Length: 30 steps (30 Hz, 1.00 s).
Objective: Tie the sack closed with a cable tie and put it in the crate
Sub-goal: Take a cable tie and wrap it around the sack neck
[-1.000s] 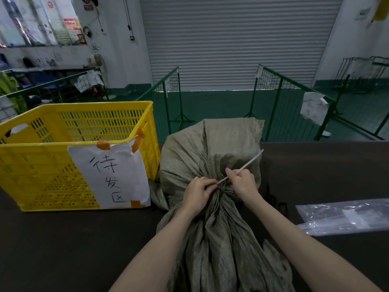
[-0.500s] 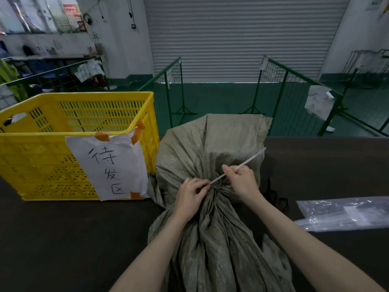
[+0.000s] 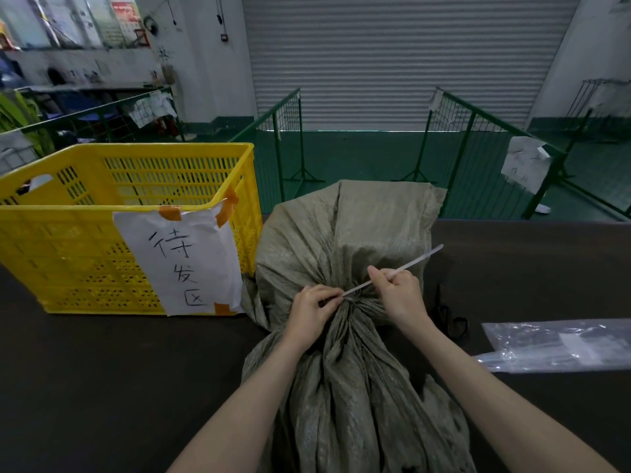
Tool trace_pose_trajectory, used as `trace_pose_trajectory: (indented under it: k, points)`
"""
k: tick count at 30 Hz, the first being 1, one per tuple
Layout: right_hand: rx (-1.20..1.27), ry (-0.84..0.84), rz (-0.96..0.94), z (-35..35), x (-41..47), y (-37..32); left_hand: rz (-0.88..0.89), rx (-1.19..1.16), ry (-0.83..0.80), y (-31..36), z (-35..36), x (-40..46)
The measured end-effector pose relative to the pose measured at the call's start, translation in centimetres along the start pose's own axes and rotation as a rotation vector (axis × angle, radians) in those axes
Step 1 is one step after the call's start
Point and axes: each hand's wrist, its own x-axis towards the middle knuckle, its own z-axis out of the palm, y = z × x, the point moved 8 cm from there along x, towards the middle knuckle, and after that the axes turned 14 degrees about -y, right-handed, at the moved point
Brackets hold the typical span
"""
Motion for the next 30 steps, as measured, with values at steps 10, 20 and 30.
trace_pose_trajectory:
  k: [10,20,30]
  points:
    - [-0.016,0.018,-0.038,0.0,-0.8,0.1,-0.003,0.0,-0.029,0.3,-0.2,0.0]
    - [0.39,-0.051,0.178,0.9,-0.4,3.0,-0.075,-0.032,-0.012,0.1,0.1,0.1]
    - [0.357,-0.125,0.248,0.0,-2.1,5.8,-0.153,-0.101,0.007,-1.0,0.2,-0.2]
